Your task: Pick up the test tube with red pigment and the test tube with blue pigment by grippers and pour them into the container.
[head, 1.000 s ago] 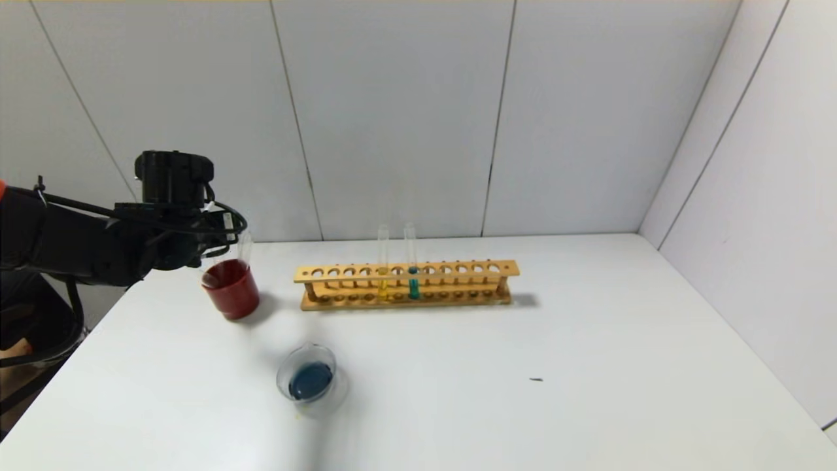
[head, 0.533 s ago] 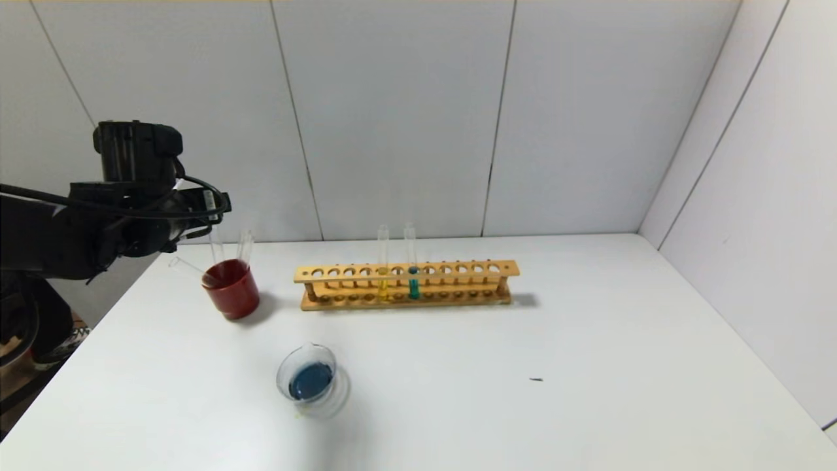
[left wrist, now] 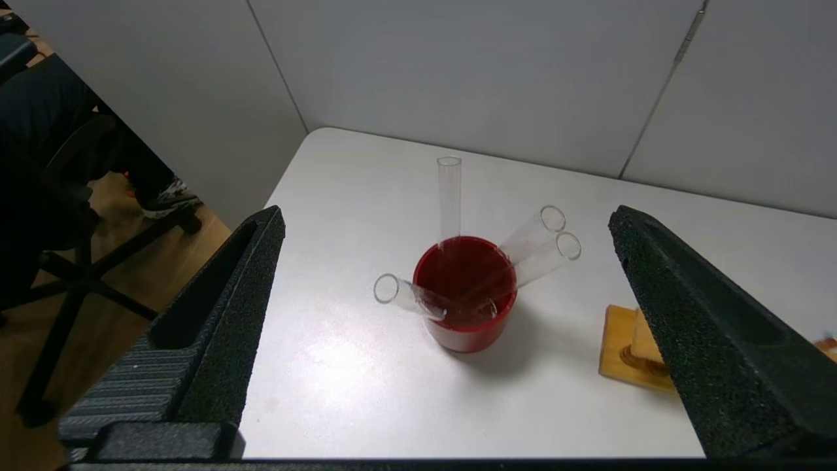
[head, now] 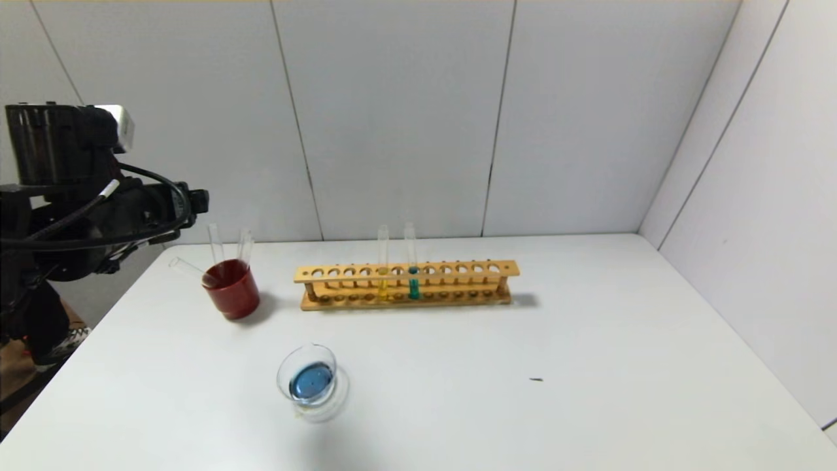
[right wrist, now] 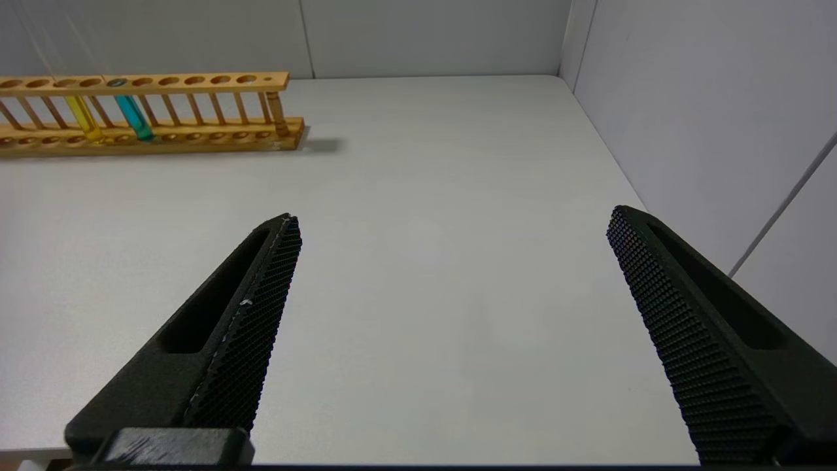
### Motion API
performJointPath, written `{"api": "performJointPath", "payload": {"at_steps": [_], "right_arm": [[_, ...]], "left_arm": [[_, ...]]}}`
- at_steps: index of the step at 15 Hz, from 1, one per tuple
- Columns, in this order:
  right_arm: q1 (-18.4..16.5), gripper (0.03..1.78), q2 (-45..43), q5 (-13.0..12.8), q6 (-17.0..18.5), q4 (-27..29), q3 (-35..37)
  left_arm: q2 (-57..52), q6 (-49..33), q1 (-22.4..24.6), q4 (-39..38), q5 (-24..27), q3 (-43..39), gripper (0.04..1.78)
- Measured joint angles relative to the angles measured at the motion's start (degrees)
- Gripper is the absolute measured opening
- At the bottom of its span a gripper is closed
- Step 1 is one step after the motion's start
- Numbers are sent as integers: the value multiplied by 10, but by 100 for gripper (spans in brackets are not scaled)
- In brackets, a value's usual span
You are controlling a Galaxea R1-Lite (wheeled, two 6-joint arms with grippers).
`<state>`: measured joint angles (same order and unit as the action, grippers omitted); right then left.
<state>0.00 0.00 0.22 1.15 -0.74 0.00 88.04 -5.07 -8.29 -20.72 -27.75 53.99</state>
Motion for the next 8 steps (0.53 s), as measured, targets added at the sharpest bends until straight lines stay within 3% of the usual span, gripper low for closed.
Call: {"api": "performJointPath", "payload": {"at_steps": [8], "right_arm": [[0, 171, 0, 0, 0, 0, 0]], "left_arm": [[-146, 26, -21, 41, -37, -96, 174]]}}
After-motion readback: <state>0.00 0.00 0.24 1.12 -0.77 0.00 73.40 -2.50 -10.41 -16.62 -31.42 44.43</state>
